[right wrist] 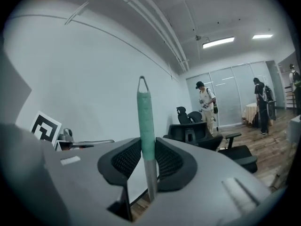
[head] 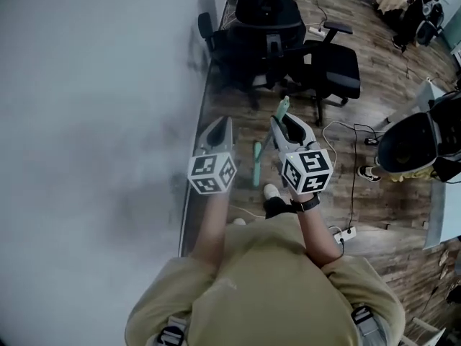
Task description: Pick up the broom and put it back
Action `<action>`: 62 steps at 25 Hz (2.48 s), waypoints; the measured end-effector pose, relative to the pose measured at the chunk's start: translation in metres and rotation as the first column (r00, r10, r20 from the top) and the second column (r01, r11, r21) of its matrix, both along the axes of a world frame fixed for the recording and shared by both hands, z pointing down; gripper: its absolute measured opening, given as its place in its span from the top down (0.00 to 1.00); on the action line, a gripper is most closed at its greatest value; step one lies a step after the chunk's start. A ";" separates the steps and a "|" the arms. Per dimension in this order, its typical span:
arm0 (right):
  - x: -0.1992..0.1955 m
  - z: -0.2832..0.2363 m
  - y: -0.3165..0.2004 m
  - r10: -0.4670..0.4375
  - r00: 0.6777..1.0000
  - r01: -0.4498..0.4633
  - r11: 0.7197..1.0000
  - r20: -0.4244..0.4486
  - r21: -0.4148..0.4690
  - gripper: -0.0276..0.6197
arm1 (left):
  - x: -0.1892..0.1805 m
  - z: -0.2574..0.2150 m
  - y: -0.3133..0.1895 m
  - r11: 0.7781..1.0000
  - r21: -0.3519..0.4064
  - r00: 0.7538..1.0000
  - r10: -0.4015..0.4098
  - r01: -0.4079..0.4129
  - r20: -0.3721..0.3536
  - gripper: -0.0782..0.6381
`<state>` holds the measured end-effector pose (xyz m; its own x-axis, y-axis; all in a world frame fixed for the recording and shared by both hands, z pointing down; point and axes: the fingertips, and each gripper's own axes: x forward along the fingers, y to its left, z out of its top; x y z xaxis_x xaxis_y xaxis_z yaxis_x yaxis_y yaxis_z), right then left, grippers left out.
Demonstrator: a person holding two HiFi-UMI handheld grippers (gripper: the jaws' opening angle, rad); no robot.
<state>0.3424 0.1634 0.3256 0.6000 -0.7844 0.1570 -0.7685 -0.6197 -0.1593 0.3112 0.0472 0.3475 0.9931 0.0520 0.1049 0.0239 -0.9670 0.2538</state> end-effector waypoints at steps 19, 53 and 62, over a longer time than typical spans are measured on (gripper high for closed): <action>0.105 0.040 -0.157 -0.483 0.874 0.485 0.874 0.062 -0.033 0.78 | 0.008 0.048 -0.119 0.852 0.031 0.842 -0.522 0.523 0.138 0.89; -0.069 0.289 -0.421 -0.795 0.517 0.842 0.408 0.316 -0.352 0.80 | -0.161 0.214 -0.299 0.504 -0.112 0.509 -0.791 0.857 0.339 0.89; -0.084 0.402 -0.398 -0.780 0.456 0.853 0.246 0.428 -0.460 0.80 | -0.179 0.277 -0.279 0.426 -0.116 0.433 -0.797 0.897 0.422 0.89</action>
<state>0.2580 -0.2344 0.7279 -0.3554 -0.5708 0.7402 -0.9196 0.3551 -0.1677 0.1327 -0.2319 0.6244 0.4671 -0.7243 0.5072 -0.8796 -0.3222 0.3500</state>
